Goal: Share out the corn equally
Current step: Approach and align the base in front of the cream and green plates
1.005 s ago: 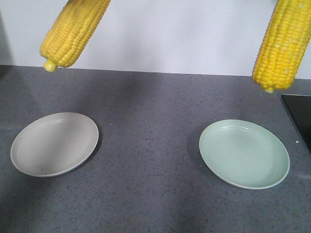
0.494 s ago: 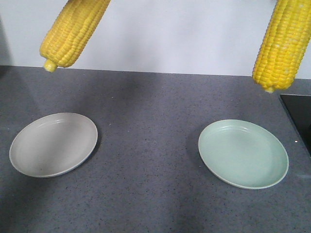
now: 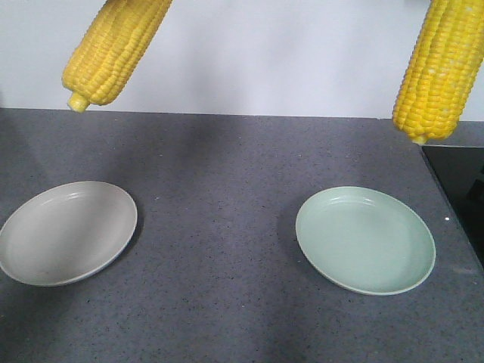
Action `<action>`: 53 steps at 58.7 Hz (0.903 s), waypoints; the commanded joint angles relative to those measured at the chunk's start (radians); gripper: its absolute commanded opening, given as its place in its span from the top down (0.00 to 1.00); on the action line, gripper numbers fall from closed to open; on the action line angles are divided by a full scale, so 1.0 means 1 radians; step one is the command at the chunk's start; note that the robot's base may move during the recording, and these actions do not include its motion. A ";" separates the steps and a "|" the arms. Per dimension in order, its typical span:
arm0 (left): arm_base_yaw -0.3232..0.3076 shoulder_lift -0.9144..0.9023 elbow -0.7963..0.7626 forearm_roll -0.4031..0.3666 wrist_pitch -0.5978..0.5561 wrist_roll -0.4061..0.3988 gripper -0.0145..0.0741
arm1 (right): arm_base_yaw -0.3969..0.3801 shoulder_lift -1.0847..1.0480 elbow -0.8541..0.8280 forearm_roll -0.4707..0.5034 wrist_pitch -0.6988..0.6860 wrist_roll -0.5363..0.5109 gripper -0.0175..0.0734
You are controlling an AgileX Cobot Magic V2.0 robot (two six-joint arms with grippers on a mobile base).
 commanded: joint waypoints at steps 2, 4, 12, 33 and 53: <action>-0.003 -0.041 -0.026 -0.023 -0.031 -0.008 0.84 | -0.008 -0.017 -0.025 0.052 -0.050 -0.005 0.81; -0.003 -0.041 -0.026 -0.023 -0.031 -0.008 0.84 | -0.008 -0.017 -0.025 0.052 -0.050 -0.005 0.81; -0.003 -0.041 -0.026 -0.023 -0.031 -0.008 0.84 | -0.008 -0.017 -0.025 0.052 -0.050 -0.005 0.81; -0.003 -0.041 -0.026 -0.023 -0.031 -0.008 0.84 | -0.008 -0.017 -0.025 0.052 -0.050 -0.005 0.81; -0.003 -0.041 -0.026 -0.023 -0.031 -0.008 0.84 | -0.008 -0.017 -0.025 0.052 -0.050 -0.005 0.81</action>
